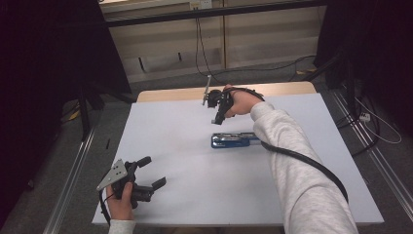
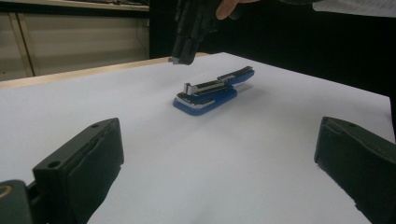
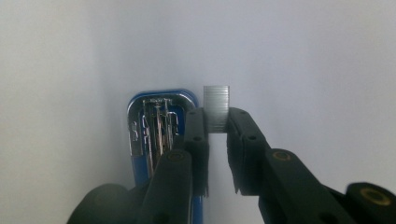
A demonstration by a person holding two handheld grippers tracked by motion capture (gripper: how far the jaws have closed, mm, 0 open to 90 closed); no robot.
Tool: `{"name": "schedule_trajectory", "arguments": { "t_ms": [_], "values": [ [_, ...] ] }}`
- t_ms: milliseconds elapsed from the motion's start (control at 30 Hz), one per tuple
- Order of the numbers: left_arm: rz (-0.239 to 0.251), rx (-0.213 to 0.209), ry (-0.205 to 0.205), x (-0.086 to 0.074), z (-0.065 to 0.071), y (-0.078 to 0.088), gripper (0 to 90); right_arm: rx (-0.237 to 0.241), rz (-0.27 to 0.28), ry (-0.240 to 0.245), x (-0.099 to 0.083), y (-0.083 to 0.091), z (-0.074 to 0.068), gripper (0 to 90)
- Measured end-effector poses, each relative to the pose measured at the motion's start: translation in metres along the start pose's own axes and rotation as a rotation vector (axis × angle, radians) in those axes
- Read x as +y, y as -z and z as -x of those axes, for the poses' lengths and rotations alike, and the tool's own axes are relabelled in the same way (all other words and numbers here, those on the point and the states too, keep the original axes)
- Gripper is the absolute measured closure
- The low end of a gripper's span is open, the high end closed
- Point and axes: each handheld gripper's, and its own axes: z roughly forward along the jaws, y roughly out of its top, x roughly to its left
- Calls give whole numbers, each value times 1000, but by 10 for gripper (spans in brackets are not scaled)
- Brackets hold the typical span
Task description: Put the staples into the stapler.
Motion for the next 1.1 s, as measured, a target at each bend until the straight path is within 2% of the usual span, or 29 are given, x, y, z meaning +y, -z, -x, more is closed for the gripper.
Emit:
{"name": "schedule_trajectory", "arguments": {
  "t_ms": [467,700,733,867,933,967,1100],
  "values": [
    [-2,3,-7,0,-1,0,14,12,6,-14,-5,2,-4,786],
    [-5,2,-4,1,-1,-2,14,21,4,-8,-4,5,-10,786],
    [-8,1,-3,0,-1,-3,14,23,10,9,-4,5,-10,786],
    [-4,1,-2,1,-1,-3,14,33,10,-3,-5,5,-12,786],
    [-7,1,-7,0,-2,-3,14,27,10,13,-5,5,-13,786],
    [-10,0,-7,0,-2,-3,14,34,8,1,-5,6,-14,786],
    [-12,0,-1,0,-1,-3,14,36,4,21,-5,4,-17,786]
  ]
}}
